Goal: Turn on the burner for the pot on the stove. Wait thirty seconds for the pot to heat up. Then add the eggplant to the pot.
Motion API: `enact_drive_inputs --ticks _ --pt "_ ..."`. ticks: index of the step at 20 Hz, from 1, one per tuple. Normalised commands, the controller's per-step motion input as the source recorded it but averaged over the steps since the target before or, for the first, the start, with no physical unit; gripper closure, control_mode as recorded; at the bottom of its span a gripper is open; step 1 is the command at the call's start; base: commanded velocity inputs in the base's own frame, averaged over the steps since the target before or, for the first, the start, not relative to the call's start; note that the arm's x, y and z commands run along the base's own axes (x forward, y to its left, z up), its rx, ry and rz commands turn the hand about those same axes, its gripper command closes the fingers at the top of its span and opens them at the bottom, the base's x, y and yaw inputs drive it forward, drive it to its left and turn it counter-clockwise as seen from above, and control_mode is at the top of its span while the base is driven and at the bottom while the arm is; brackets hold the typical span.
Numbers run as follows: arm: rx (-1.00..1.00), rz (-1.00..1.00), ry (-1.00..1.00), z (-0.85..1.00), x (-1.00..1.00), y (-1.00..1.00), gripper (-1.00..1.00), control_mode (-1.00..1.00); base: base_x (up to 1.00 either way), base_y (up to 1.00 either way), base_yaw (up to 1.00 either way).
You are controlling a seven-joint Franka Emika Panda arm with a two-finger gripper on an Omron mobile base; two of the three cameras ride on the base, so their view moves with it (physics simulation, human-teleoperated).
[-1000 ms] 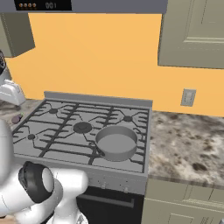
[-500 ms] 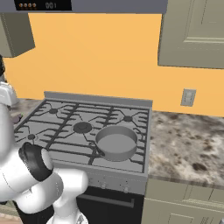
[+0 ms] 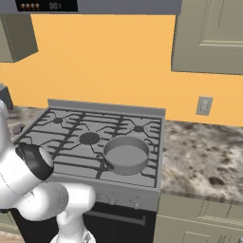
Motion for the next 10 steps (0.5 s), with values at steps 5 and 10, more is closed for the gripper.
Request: enact_drive_inputs --ticks 5,10 --pt "0.19 0.04 0.0 -0.21 0.33 0.54 -1.0 -1.0 0.0 0.0 0.0" --pt "0.04 0.0 0.0 -0.28 0.41 0.56 -1.0 -1.0 0.0 0.0 0.0"
